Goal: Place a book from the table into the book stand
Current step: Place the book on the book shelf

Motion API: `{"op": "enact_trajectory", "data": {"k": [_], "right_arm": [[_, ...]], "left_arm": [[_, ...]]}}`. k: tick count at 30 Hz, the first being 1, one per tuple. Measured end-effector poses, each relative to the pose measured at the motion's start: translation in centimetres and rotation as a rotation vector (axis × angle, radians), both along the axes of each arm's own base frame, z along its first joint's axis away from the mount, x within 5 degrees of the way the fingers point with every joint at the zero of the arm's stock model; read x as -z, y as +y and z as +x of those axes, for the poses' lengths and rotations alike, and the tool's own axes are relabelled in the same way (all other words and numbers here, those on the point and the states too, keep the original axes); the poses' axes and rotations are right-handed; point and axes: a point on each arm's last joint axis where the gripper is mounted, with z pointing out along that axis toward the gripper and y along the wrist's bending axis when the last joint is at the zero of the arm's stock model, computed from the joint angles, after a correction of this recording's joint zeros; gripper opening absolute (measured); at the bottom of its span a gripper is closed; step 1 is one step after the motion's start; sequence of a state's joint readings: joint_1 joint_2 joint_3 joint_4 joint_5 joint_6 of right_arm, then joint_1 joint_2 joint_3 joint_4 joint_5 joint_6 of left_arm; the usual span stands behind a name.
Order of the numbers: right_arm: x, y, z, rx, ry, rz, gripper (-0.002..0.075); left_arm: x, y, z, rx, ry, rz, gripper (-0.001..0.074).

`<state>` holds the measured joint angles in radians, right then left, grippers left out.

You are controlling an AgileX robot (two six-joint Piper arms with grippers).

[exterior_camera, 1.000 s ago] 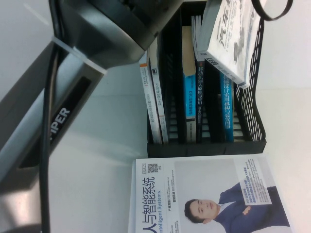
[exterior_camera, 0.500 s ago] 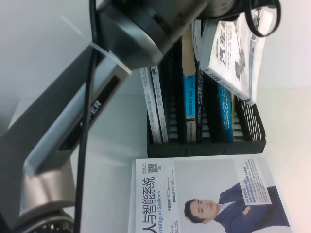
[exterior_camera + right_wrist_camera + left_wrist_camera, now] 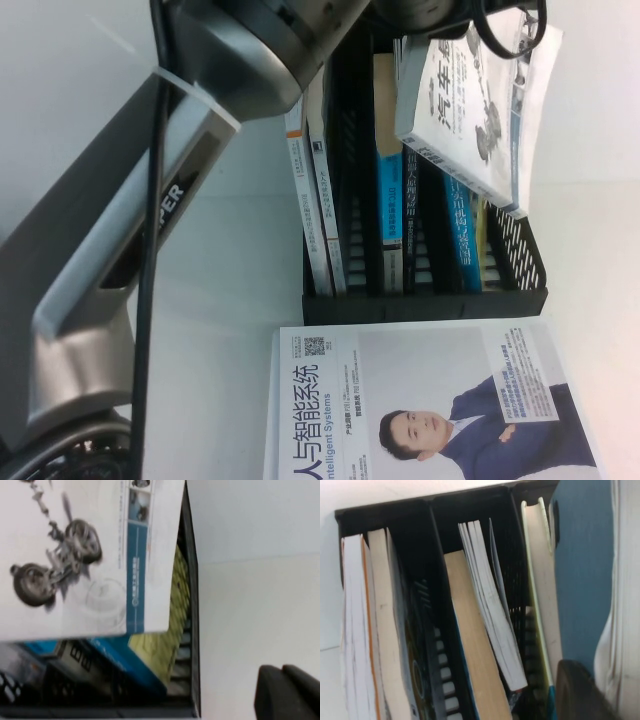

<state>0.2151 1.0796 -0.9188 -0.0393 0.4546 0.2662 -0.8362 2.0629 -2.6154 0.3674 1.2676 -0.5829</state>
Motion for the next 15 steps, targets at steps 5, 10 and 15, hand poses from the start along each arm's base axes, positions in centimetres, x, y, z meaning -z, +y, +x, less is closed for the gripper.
{"op": "enact_trajectory", "data": {"k": [5,10,15], "right_arm": [[3.0,1.3,6.0,-0.013,-0.019,-0.023,-0.0003],[3.9,2.5,11.4,-0.017,-0.063,-0.01,-0.0003],[4.0,3.4,15.3,-0.016,-0.083,-0.003,-0.0003]], "left_arm": [[-1.0,0.7,-0.6,0.018,-0.028,0.011,0.0114],[-2.6,1.8,-1.4,0.016,-0.072,0.011,0.0114],[-2.7,1.9,-1.4,0.013,-0.079,0.017,0.0114]]}}
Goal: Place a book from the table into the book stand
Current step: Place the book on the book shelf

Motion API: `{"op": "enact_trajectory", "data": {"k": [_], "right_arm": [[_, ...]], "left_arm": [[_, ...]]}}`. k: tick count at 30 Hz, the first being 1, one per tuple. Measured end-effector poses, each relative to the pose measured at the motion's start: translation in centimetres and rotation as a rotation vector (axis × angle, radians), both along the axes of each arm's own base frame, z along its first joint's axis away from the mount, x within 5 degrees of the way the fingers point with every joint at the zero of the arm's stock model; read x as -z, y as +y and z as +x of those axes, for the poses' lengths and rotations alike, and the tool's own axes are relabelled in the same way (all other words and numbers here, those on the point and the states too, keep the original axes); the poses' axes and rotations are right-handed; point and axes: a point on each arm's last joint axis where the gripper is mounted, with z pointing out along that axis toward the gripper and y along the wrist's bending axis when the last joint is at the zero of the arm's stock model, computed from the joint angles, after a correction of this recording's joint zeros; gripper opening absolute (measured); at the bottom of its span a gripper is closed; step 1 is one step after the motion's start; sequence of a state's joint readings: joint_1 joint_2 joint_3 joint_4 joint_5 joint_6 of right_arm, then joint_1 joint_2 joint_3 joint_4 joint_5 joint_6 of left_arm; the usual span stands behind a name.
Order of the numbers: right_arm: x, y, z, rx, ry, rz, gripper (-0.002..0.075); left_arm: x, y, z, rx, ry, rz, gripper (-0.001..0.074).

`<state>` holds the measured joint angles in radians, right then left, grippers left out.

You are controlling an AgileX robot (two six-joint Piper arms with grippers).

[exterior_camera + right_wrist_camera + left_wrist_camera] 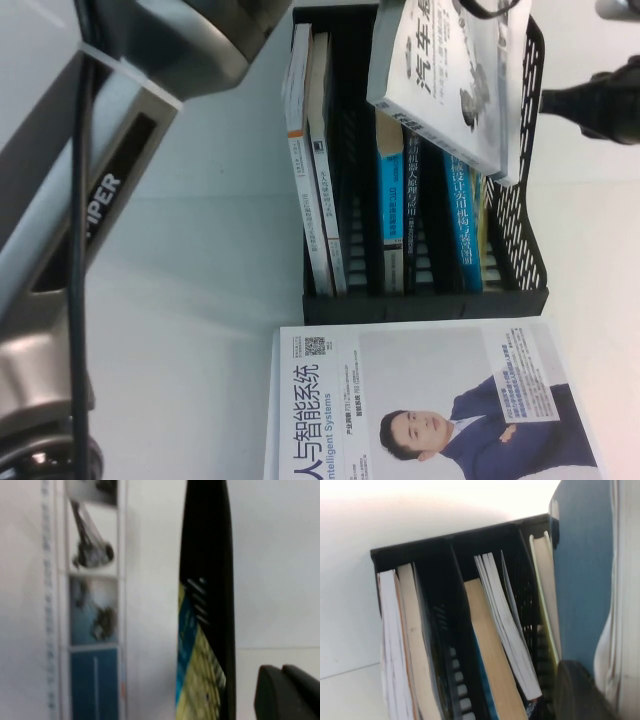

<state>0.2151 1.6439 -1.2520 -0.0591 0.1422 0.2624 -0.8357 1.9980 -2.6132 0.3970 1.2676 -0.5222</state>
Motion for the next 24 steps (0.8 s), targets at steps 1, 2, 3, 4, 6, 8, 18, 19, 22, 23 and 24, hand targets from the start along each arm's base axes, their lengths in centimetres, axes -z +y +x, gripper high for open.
{"op": "enact_trajectory", "data": {"k": [1,2,3,4,6,8,18,19,22,23,24], "right_arm": [[-0.3,0.1,0.3,0.0,-0.011,0.002,-0.0003],[-0.8,0.1,0.5,0.001,-0.024,0.009,-0.0003],[-1.1,0.2,0.6,0.003,-0.033,0.016,-0.0003],[-1.6,0.2,0.6,0.004,-0.051,0.025,-0.0003],[-2.6,0.2,0.5,0.004,-0.088,0.038,-0.0003],[-3.0,0.2,0.4,0.005,-0.103,0.046,-0.0003],[2.6,3.0,2.3,-0.05,0.03,0.022,-0.0003],[3.2,3.5,2.4,-0.059,0.045,0.018,-0.0003],[4.2,4.4,2.4,-0.08,0.069,0.011,-0.0003],[4.3,4.5,2.5,-0.084,0.071,0.007,-0.0003],[4.3,4.5,2.5,-0.085,0.073,0.004,-0.0003]], "left_arm": [[0.2,-0.1,0.1,0.0,0.003,0.004,0.0114],[0.4,-0.3,0.2,0.003,0.007,0.008,0.0114],[0.7,-0.5,0.4,0.005,0.014,0.013,0.0114],[1.1,-0.8,0.7,0.008,0.022,0.022,0.0114],[2.0,-1.4,1.1,0.017,0.041,0.034,0.0114],[2.9,-2.0,1.5,0.028,0.055,0.05,0.0114],[3.8,-2.7,1.9,0.043,0.081,0.055,0.0114],[3.8,-2.7,1.9,0.044,0.082,0.054,0.0114],[3.9,-2.7,2.0,0.05,0.078,0.061,0.0114],[3.8,-2.8,2.0,0.058,0.073,0.063,0.0114],[3.9,-2.8,2.2,0.067,0.068,0.062,0.0114]]}}
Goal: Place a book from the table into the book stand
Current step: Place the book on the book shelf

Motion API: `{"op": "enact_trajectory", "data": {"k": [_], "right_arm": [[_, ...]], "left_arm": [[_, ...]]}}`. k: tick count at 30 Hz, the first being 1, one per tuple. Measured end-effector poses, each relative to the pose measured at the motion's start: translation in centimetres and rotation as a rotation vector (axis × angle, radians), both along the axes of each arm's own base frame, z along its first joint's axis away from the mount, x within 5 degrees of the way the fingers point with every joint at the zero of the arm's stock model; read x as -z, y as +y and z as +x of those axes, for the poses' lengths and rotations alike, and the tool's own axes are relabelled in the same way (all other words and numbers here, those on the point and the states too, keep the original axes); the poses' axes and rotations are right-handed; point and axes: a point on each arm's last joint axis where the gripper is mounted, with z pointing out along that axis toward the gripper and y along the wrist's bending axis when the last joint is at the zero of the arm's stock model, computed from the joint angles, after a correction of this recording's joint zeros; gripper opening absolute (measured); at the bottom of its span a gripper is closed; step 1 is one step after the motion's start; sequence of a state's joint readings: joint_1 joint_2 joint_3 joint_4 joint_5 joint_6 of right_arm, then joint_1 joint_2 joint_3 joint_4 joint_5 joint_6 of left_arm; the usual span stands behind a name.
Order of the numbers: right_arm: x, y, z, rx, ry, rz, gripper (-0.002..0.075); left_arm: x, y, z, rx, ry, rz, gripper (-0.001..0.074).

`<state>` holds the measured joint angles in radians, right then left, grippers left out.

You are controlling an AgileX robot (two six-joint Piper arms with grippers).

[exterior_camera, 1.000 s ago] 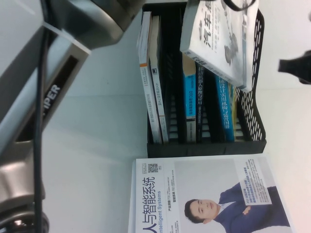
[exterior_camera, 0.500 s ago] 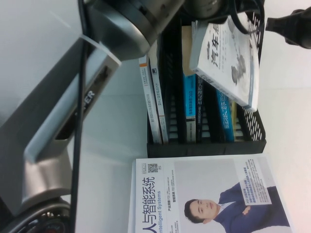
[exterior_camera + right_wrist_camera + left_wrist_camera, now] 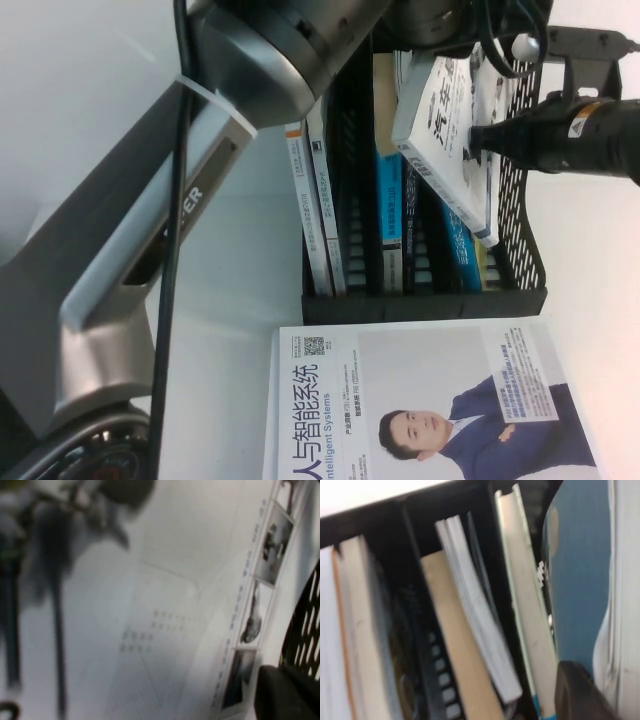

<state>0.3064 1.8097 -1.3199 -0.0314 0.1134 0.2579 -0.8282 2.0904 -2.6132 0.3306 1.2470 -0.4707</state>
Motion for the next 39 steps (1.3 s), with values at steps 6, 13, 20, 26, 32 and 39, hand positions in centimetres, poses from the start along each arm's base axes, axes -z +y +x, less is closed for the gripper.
{"op": "enact_trajectory", "data": {"k": [6,13,20,26,32,39], "right_arm": [[-0.1,-0.2,-0.5,-0.007,0.046,-0.028,-0.0003],[-3.5,-0.5,-2.0,-0.014,-0.015,-0.014,-0.0003],[-7.4,-1.2,-4.3,-0.014,-0.073,0.004,-0.0003],[-9.7,-1.9,-6.2,-0.017,-0.085,-0.026,-0.0003],[-10.9,-2.7,-7.5,-0.018,-0.091,-0.095,-0.0003],[-11.0,-3.0,-7.9,-0.013,-0.073,-0.114,-0.0003]], "left_arm": [[1.2,0.2,2.6,0.042,0.011,-0.062,0.0114],[2.5,0.4,4.8,0.035,0.012,-0.108,0.0114],[2.4,0.2,5.0,0.068,-0.028,-0.098,0.0114],[2.7,0.0,5.5,0.096,-0.049,-0.095,0.0116],[2.7,0.3,6.0,0.063,-0.09,-0.077,0.0299],[1.9,1.4,6.0,0.01,-0.115,-0.052,0.0486]]}}
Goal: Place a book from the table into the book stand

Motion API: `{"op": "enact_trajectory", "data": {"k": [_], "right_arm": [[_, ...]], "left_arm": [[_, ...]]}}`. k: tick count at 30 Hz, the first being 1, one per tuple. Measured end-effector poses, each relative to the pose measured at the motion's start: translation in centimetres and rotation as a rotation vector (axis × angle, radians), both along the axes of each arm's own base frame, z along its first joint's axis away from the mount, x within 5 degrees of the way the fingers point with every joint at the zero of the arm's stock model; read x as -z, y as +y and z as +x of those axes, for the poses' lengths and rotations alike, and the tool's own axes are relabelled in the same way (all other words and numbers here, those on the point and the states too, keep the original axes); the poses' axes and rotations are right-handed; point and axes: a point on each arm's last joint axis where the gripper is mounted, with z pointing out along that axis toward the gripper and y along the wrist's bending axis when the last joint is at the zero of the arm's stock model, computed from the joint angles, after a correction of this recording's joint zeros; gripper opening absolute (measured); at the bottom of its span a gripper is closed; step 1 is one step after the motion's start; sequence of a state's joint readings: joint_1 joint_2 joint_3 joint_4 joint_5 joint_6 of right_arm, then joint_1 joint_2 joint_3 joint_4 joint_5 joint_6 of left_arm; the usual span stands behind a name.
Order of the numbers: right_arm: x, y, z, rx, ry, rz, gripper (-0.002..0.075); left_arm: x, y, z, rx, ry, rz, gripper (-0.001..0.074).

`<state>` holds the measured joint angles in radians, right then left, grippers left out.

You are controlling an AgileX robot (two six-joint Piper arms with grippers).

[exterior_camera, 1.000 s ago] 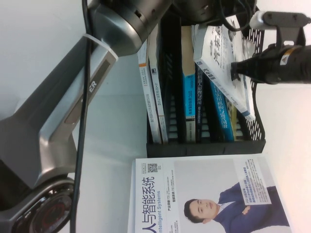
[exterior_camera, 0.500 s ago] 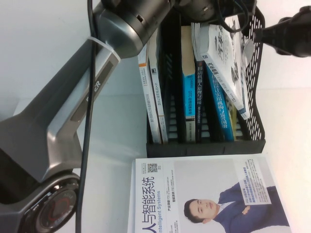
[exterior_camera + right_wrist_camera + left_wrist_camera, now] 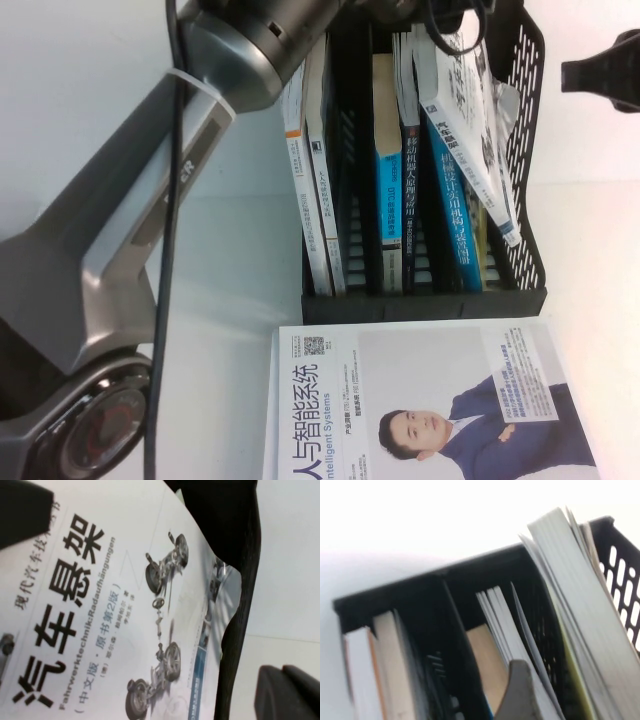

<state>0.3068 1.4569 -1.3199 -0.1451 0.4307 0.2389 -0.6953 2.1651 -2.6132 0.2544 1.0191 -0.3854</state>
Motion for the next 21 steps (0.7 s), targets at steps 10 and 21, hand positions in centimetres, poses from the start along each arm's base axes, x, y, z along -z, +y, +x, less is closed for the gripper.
{"op": "enact_trajectory", "data": {"k": [10,21], "right_arm": [[0.5,-0.1,-0.6,0.001,0.084,-0.013,-0.0003],[5.1,0.2,-2.6,-0.126,0.202,-0.048,-0.0003]], "left_arm": [[-4.0,3.0,-1.9,-0.065,-0.075,0.001,0.0499],[-5.1,4.5,-3.5,-0.079,-0.02,0.052,0.0313]]}}
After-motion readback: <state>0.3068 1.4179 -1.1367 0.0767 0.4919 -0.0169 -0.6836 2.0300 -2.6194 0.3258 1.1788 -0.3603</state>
